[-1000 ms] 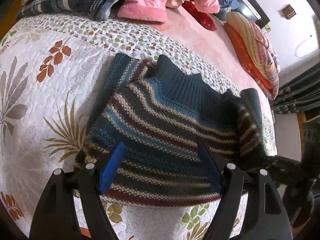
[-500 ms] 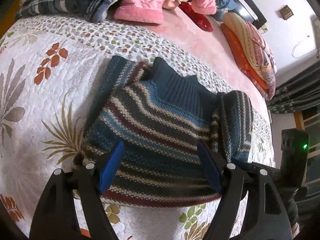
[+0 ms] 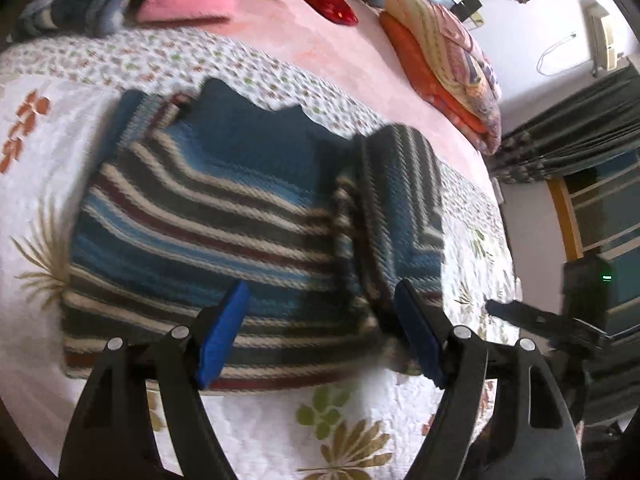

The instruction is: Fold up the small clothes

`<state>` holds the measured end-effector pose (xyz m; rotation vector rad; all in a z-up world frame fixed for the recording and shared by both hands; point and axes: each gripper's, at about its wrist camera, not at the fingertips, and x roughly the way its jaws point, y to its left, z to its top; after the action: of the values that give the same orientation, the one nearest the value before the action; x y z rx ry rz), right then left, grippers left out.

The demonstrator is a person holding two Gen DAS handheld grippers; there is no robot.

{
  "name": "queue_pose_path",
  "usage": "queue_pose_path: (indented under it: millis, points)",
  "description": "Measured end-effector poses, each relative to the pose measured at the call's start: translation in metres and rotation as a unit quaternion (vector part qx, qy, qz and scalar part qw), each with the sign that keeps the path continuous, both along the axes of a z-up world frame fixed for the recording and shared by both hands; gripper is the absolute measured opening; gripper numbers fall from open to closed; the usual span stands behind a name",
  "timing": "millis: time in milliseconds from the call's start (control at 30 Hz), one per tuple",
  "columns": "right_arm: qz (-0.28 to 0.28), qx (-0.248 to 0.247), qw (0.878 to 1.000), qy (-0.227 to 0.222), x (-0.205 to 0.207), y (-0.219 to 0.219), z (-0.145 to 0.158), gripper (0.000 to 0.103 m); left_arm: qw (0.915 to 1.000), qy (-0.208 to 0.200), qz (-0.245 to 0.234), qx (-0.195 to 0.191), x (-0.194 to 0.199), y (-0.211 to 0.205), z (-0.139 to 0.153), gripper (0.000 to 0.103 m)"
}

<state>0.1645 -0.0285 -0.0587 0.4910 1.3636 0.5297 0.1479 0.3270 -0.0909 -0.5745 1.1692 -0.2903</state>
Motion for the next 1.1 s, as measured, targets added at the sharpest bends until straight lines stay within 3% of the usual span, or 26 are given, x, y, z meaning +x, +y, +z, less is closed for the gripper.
queue_pose_path:
  millis: [100,433,667,833,900,1100]
  points:
    - [-0.007,0.028,0.999,0.02,0.012,-0.004,-0.013,0.065,1.0,0.002,-0.009,0.002,0.007,-0.017,-0.01,0.075]
    - [0.04,-0.017,0.999,0.017,0.01,0.013,-0.031,0.065,0.9991,0.008,0.012,-0.039,0.055,-0.049,-0.041,0.074]
    - [-0.009,0.001,1.0,0.029,0.02,-0.015,-0.029,0.065,0.9991,0.009,-0.024,-0.033,0.074,-0.091,-0.039,0.071]
    - [-0.044,0.022,0.998,0.044,0.023,-0.035,-0.031,0.065,0.9996,0.006,-0.026,0.0,0.082,-0.113,-0.038,0.048]
    - [-0.051,0.022,0.997,0.051,0.023,-0.039,-0.034,0.065,0.9996,0.001,-0.024,0.012,0.083,-0.119,-0.035,0.032]
    - [-0.065,0.023,0.996,0.061,0.025,-0.043,-0.037,0.066,0.9992,-0.031,-0.015,0.018,0.077,-0.123,-0.015,0.022]
